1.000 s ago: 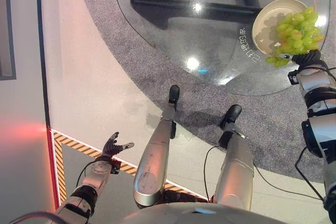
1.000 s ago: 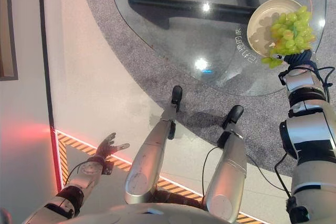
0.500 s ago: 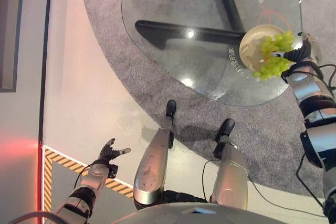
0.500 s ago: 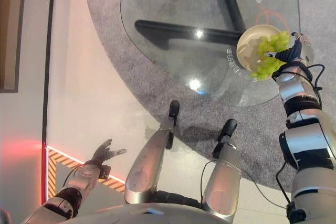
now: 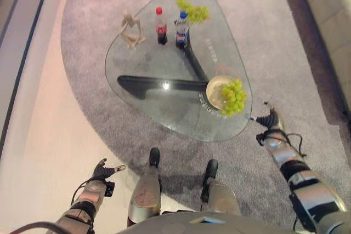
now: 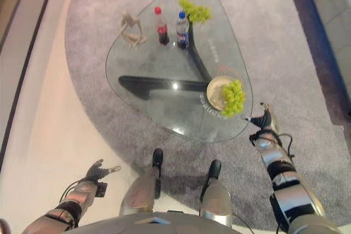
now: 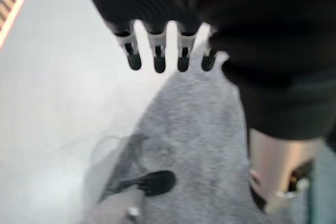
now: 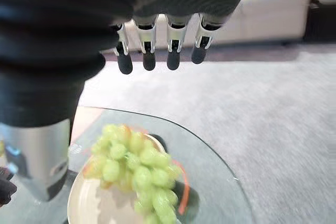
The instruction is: Pick up fruits into the plate
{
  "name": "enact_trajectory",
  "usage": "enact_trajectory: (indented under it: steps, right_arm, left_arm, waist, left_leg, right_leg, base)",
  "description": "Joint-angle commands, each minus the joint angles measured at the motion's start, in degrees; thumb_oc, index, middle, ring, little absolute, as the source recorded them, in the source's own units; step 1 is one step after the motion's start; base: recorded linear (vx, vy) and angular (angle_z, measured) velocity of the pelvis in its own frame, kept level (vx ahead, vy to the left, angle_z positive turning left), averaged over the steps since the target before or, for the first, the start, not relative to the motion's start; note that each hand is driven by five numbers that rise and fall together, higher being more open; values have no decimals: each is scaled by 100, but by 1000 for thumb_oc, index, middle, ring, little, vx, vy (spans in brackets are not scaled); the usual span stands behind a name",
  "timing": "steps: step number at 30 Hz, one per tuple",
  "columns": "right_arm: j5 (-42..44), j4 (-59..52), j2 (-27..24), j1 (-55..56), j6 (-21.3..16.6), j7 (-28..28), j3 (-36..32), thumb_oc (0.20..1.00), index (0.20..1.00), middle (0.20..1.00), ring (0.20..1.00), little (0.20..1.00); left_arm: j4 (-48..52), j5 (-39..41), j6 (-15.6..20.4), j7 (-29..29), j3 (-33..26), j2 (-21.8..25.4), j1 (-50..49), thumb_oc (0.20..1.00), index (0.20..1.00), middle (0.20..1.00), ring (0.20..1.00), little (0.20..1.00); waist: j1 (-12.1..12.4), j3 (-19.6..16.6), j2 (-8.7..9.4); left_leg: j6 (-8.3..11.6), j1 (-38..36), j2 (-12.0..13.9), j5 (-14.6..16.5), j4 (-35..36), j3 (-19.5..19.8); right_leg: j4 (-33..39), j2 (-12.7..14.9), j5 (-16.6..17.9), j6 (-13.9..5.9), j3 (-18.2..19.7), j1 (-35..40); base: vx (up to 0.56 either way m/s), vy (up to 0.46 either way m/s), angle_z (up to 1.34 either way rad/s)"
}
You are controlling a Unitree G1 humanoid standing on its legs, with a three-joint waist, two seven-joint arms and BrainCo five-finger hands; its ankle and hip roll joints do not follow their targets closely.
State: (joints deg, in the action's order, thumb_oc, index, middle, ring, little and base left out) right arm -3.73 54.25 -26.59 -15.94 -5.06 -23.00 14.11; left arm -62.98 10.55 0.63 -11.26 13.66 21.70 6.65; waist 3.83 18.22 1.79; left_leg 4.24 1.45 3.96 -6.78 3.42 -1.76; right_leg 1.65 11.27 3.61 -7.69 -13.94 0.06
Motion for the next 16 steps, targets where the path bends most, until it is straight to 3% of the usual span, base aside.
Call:
enact_trajectory:
  steps: [1, 4, 7, 9, 10, 11, 13, 16]
  right_arm:
    - [-387, 42, -77, 111, -192, 48, 125, 1000, 1000, 1000, 1000, 1000]
    - [-739, 423, 165, 451, -77, 419, 271, 1000, 1000, 1000, 1000, 1000]
    - [-612, 765, 286, 572, 172, 885, 359, 1000, 1000, 1000, 1000, 1000]
    - [-396, 996, 375, 627, 503, 1302, 336, 1000, 1000, 1000, 1000, 1000]
    - [-151, 1403, 539, 703, 893, 1754, 267, 1000, 1000, 1000, 1000, 1000]
    - [-115, 1428, 550, 707, 924, 1771, 264, 1000, 1000, 1000, 1000, 1000]
    - [86, 1895, 731, 793, 1387, 2076, 98, 1000, 1000, 1000, 1000, 1000]
    - [170, 2161, 824, 862, 1797, 2279, -30, 1000, 1000, 1000, 1000, 1000]
  left_arm:
    - [-547, -712, -258, 81, -32, -163, 11, 1000, 1000, 1000, 1000, 1000]
    - [-703, -1577, -515, 314, 222, -161, 62, 1000, 1000, 1000, 1000, 1000]
    - [-794, -1626, -712, 584, 332, -156, 147, 1000, 1000, 1000, 1000, 1000]
    - [-836, -1598, -780, 668, 337, -180, 188, 1000, 1000, 1000, 1000, 1000]
    - [-893, -1622, -889, 668, 347, -254, 226, 1000, 1000, 1000, 1000, 1000]
    - [-895, -1627, -903, 667, 347, -259, 228, 1000, 1000, 1000, 1000, 1000]
    - [-1042, -1721, -1081, 675, 309, -338, 198, 1000, 1000, 1000, 1000, 1000]
    - [-1134, -1869, -1170, 734, 266, -414, 158, 1000, 1000, 1000, 1000, 1000]
  waist:
    - [-127, -244, -46]
    - [-269, -565, -38]
    - [-367, -728, -69]
    - [-405, -790, -86]
    - [-432, -867, -111]
    - [-432, -868, -112]
    - [-456, -953, -134]
    - [-459, -1009, -148]
  left_leg:
    - [-145, 5, -90, 893, -349, -329]
    - [-130, -209, -2, 936, -289, -472]
    - [-107, -354, 65, 944, -241, -552]
    - [-92, -420, 97, 943, -221, -583]
    - [-86, -496, 115, 953, -207, -584]
    - [-86, -507, 116, 955, -205, -583]
    - [-78, -611, 142, 989, -239, -573]
    - [-79, -694, 160, 1025, -288, -553]
  right_leg:
    - [-537, -190, -487, 49, 23, -175]
    - [-430, -198, -508, 29, 79, 11]
    - [-385, -229, -546, 25, 139, 135]
    - [-360, -246, -560, 29, 163, 197]
    - [-328, -262, -581, 49, 192, 277]
    - [-324, -263, -584, 50, 193, 288]
    - [-329, -285, -636, 78, 233, 409]
    - [-343, -311, -677, 102, 276, 504]
  base:
    - [62, -26, -19]
    - [57, -25, -21]
    - [52, -8, -16]
    - [57, -4, -22]
    - [60, -1, -10]
    - [103, -6, -5]
    - [134, -5, -5]
    - [117, -7, -4]
